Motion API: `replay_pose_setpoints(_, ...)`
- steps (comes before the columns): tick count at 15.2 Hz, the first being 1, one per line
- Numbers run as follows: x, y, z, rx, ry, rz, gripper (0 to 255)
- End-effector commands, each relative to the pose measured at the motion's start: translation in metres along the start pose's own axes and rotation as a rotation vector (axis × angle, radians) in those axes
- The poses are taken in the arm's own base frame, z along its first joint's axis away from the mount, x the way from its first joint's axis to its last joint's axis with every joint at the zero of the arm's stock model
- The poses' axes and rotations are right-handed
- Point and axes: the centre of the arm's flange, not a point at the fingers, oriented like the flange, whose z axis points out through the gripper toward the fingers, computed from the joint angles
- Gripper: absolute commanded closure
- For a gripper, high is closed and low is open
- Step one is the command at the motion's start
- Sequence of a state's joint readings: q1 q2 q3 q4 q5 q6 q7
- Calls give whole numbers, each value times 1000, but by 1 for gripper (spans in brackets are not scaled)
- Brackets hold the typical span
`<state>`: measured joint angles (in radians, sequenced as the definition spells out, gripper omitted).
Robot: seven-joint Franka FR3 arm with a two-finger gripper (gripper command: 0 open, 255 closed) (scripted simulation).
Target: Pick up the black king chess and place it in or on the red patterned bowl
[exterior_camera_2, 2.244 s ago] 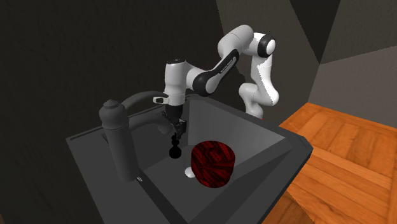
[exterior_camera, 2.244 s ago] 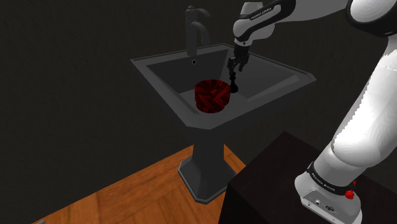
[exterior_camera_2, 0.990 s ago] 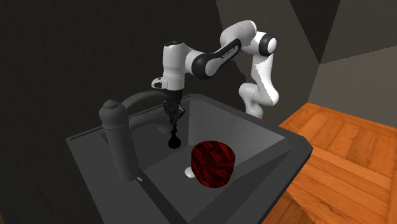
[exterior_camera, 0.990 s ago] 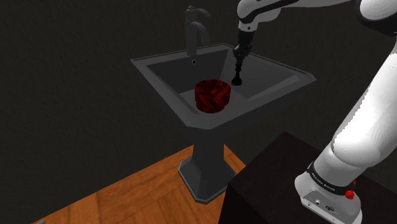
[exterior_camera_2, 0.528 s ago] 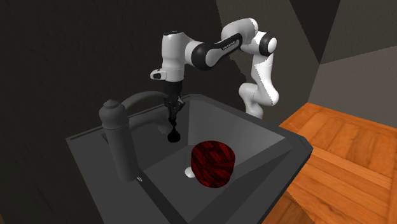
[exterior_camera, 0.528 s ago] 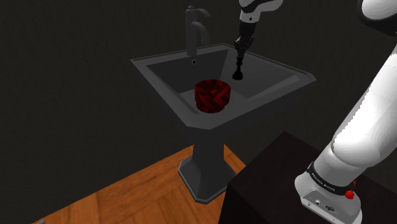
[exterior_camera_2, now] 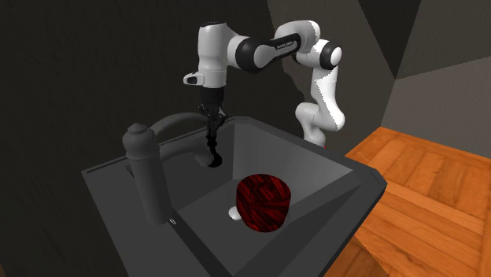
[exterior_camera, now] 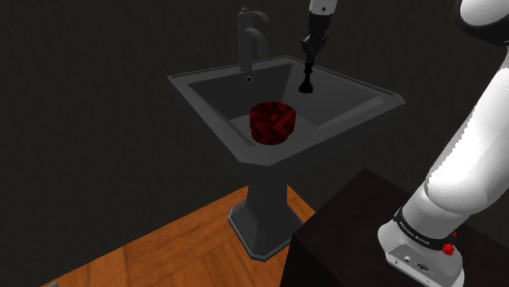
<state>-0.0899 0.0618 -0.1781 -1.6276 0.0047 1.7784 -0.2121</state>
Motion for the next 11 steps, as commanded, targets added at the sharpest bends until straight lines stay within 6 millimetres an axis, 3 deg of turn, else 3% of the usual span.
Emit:
replay_pose_setpoints(1, -1, 0, -7, 0, 0, 0, 255)
replay_pose_setpoints(11, -20, -128, -30, 0, 0, 0, 255)
